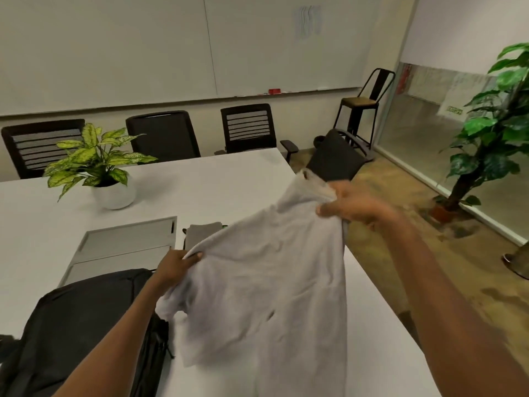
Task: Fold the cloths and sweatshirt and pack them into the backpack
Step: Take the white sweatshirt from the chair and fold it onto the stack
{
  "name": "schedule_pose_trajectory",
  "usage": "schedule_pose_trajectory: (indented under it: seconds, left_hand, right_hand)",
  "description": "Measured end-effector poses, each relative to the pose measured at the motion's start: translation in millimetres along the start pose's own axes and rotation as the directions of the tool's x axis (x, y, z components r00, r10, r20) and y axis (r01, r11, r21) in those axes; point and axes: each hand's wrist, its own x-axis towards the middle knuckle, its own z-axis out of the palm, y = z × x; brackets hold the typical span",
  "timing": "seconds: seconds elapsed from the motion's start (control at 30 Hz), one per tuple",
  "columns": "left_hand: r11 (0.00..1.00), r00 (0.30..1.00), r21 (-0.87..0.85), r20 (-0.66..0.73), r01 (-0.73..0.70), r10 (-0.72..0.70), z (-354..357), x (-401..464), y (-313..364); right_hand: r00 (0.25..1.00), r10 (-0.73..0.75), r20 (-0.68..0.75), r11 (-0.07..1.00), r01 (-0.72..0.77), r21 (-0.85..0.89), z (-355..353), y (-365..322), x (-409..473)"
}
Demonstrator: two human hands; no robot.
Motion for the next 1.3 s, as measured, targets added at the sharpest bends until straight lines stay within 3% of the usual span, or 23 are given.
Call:
schedule_pose_trajectory:
  seconds: [0.17,0.3,0.43,0.57,0.67,0.73,0.83,1.03,1.2,1.3]
  left_hand:
    - [0.993,0.991,0.087,0.113,-0.083,0.073,25,-1,-8]
    - [0.974,0.976,0.19,0.199,-0.121,0.083,29,11,-11]
    - [0.962,0.975,0.253,0.217,-0.106,0.05,36,25,3]
    - [0.957,0.987,0.27,0.142,-0.109,0.073,54,47,21]
    - [0.986,0.996,0.162,-0.068,-0.05,0.062,78,55,34]
    - [0.994,0.994,0.109,-0.101,-0.027,0.038,92,51,35]
    - [0.989,0.998,0.144,-0.055,0.025,-0.017,110,41,11]
    - [0.932,0.945,0.19,0.045,0.31,-0.323,129,17,-62]
    - [0.863,0.881,0.21,0.017,0.459,-0.472,140,-1,-92]
    - [0.818,0.826,0.142,0.003,0.558,-0.564,144,-7,-103]
  right_hand:
    - [0.91,0.329,0.251,0.941,-0.294,-0.166,49,72,6]
    - [0.854,0.408,0.323,0.897,-0.441,0.034,48,114,12]
    - [0.859,0.471,0.202,0.843,-0.505,0.186,28,138,26]
    - [0.842,0.53,-0.099,0.835,-0.499,0.231,27,176,53]
    - [0.807,0.498,-0.317,0.854,-0.521,0.015,44,204,65]
    - [0.819,0.457,-0.347,0.857,-0.51,-0.075,66,217,67]
    - [0.861,0.458,-0.221,0.878,-0.477,-0.041,105,229,61]
    - [0.875,0.477,0.084,0.859,-0.445,-0.252,178,252,48]
    - [0.896,0.375,0.238,0.884,-0.269,-0.382,221,253,37]
    - [0.932,0.218,0.289,0.916,-0.093,-0.391,244,248,30]
